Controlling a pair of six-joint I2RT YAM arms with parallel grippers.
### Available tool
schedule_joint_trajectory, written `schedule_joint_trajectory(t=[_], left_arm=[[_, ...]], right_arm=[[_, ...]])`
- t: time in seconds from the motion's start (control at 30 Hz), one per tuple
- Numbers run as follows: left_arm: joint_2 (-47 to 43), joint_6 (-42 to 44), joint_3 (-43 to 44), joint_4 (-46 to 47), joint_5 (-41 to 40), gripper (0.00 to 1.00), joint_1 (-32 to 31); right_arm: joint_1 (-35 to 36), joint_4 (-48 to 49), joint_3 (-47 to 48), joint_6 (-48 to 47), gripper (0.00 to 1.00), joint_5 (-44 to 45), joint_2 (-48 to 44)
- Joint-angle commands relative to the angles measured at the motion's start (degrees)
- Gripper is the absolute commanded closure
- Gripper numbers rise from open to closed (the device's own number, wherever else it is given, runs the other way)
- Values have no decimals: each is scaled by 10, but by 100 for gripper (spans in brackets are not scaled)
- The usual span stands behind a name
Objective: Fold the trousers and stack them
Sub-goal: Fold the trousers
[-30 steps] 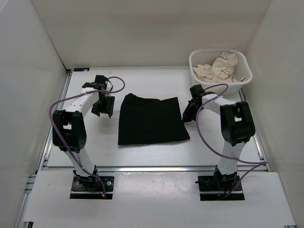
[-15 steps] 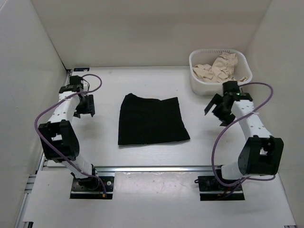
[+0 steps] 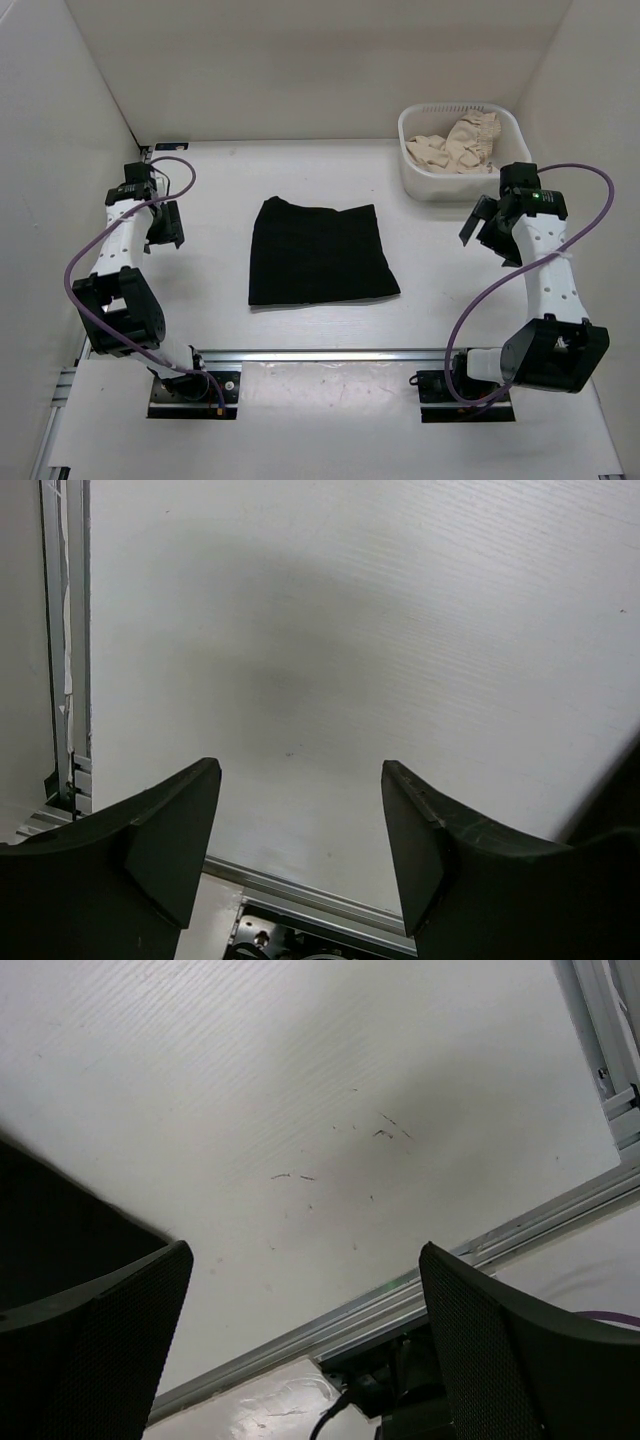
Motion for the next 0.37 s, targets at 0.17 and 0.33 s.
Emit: schedule_joint_trajectory(t=[0.17, 0.33], left_arm=[[-29, 0, 24, -11, -6, 23, 3], [-29, 0, 19, -11, -6, 23, 3]], right_arm=[[-3, -14, -5, -27, 1, 18, -25], [-3, 7, -21, -33, 1, 0, -46]])
